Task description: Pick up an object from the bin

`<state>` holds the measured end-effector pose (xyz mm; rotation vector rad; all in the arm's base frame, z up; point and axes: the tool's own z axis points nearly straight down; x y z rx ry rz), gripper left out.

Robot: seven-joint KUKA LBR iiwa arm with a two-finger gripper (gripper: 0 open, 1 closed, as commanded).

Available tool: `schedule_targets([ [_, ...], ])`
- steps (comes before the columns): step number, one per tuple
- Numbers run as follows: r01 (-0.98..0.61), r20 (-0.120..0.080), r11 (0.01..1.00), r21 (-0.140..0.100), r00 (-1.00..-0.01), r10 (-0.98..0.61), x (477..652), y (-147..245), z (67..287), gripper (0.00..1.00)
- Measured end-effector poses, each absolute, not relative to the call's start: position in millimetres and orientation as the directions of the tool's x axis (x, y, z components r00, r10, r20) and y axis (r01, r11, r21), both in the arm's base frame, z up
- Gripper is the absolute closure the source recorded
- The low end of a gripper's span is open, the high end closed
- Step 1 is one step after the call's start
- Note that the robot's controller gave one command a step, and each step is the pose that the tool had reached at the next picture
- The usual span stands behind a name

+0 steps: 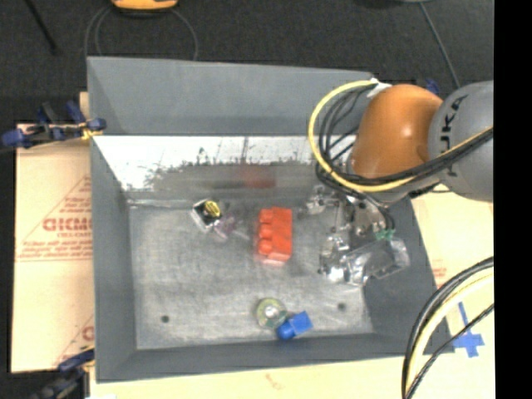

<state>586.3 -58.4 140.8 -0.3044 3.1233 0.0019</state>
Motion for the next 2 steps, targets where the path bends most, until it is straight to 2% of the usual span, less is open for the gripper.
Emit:
schedule_targets([
  [1,-0.161,-0.006,0.987,-0.001,-0.987,-0.161,627.0,-32.2,92.5,0.0],
  [2,-0.209,-0.011,0.978,-0.004,-0.978,-0.209,630.0,7.7,74.6,0.0],
])
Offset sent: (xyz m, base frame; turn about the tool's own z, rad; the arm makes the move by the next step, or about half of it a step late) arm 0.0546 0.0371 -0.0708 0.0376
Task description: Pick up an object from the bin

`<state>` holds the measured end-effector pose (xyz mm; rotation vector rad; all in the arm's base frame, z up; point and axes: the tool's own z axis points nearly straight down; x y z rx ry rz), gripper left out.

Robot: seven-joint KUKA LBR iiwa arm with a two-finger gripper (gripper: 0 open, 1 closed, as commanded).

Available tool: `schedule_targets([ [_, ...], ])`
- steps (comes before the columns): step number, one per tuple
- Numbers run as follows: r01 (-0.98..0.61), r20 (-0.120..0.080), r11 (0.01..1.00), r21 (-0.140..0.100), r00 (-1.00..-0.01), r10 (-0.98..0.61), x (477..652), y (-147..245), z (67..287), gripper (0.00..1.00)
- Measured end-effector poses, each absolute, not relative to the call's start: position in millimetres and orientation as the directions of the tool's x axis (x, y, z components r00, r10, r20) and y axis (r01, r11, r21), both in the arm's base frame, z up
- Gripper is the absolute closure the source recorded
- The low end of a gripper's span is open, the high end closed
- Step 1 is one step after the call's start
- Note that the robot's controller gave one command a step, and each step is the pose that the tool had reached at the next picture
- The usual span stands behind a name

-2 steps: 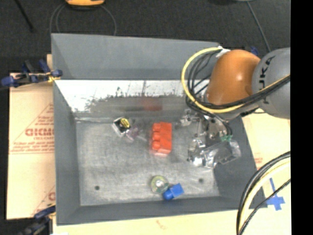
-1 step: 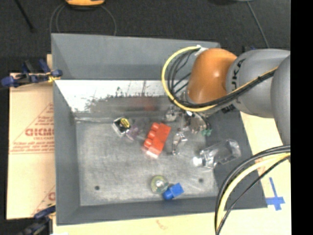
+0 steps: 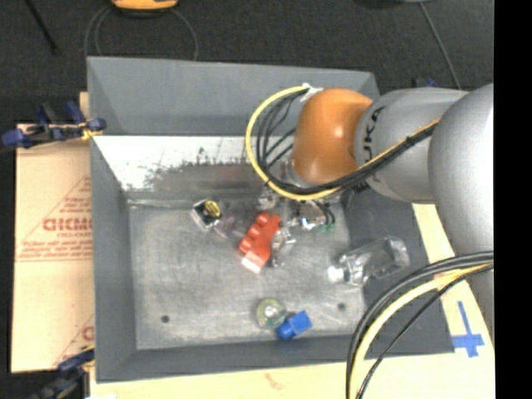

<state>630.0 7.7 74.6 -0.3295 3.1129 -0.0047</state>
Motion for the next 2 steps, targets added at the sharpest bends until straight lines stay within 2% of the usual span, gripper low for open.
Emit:
schedule_targets([
  [1,-0.205,-0.022,0.979,-0.004,-0.979,-0.205,632.6,7.2,77.5,1.0],
  [2,-0.126,-0.015,0.992,0.0,-0.992,-0.126,644.4,14.3,214.9,1.0],
])
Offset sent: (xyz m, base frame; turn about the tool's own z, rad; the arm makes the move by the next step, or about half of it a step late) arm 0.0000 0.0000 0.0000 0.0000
